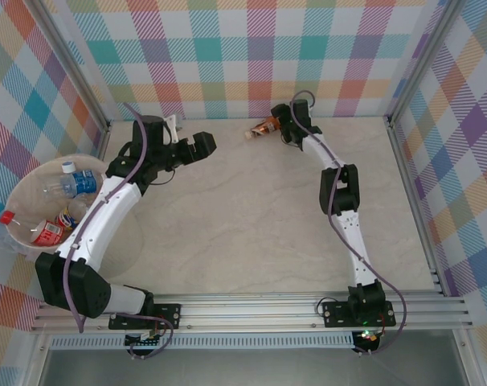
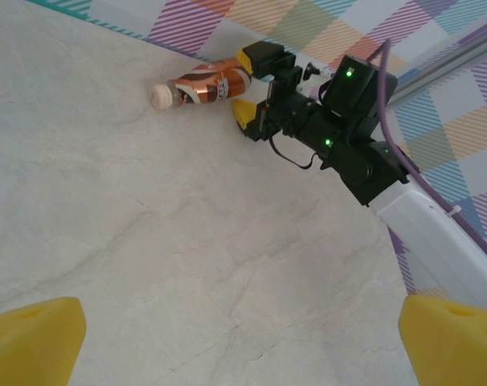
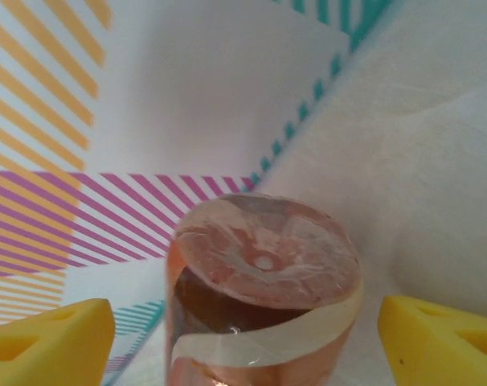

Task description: Put the plastic bottles in the bin

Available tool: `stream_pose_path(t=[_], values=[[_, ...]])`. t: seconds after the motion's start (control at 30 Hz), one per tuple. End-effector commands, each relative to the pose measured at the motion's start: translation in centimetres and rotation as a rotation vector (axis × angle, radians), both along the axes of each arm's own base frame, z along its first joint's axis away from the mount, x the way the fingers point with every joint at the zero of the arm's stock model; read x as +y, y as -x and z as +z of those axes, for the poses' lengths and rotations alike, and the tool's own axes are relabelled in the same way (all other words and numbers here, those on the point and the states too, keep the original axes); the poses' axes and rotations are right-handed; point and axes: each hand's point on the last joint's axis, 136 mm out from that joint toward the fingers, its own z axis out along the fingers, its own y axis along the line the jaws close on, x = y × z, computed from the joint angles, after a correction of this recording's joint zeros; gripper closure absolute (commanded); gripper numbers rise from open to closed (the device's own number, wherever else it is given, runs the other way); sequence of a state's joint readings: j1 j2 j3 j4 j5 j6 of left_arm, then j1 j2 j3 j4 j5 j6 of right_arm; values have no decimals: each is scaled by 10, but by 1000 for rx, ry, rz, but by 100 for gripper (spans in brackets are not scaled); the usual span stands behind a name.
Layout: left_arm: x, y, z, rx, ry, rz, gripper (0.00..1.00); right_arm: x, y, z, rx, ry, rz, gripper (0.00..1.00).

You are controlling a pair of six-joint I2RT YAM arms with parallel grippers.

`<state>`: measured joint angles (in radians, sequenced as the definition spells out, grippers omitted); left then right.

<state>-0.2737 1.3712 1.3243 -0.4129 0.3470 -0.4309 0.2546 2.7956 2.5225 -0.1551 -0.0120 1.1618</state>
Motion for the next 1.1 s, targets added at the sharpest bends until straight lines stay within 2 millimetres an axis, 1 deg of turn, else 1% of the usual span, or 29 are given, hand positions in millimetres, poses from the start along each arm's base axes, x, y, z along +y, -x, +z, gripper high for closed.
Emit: stream_pose_path(t=[0.0, 0.17, 0.3, 0.33, 0.43, 0.5, 0.53, 0.6, 0.63, 0.67, 0.7, 0.73, 0.8, 0.83, 0.93, 1.0, 1.03, 1.07], values=[[-5, -2, 0, -14, -16, -17, 0, -2, 1, -45, 59, 15, -12, 22], [-7, -2, -5, 5, -15, -27, 0, 3, -4, -33, -10, 56, 46, 37], [-7, -3, -11, 15, -20, -24, 0, 9, -7, -12, -82, 96, 112, 46], [-8, -4, -12, 16, -20, -25, 0, 11, -7, -7, -102, 102, 133, 47], [-13, -9, -24, 34, -32, -41, 0, 20, -5, 14, -160, 128, 207, 49], [-18, -16, -35, 54, -55, -39, 0, 23, 0, 22, -169, 138, 246, 51], [-22, -20, -41, 59, -71, -43, 0, 26, 5, 23, -161, 139, 272, 52], [-32, -27, -51, 71, -119, -52, 0, 33, 20, 23, -131, 141, 324, 53], [-37, -30, -55, 67, -145, -59, 0, 36, 30, 25, -118, 150, 350, 53], [-43, -33, -58, 67, -162, -69, 0, 36, 44, 22, -97, 166, 366, 53], [-49, -35, -61, 66, -176, -82, 0, 34, 56, 26, -103, 179, 372, 53], [-54, -38, -61, 61, -185, -91, 0, 32, 67, 27, -112, 190, 373, 53], [-60, -47, -71, 62, -215, -89, 0, 23, 92, 38, -135, 202, 368, 52], [-62, -51, -75, 62, -227, -90, 0, 20, 105, 40, -130, 211, 378, 52], [-70, -68, -95, 43, -296, -131, 0, 13, 140, 49, -118, 233, 415, 49], [-76, -81, -106, 13, -358, -173, 0, 9, 158, 56, -123, 228, 423, 45], [-81, -90, -116, 8, -390, -201, 0, 6, 167, 59, -121, 223, 417, 43], [-86, -97, -122, -9, -416, -231, 0, 2, 174, 60, -116, 220, 403, 41]])
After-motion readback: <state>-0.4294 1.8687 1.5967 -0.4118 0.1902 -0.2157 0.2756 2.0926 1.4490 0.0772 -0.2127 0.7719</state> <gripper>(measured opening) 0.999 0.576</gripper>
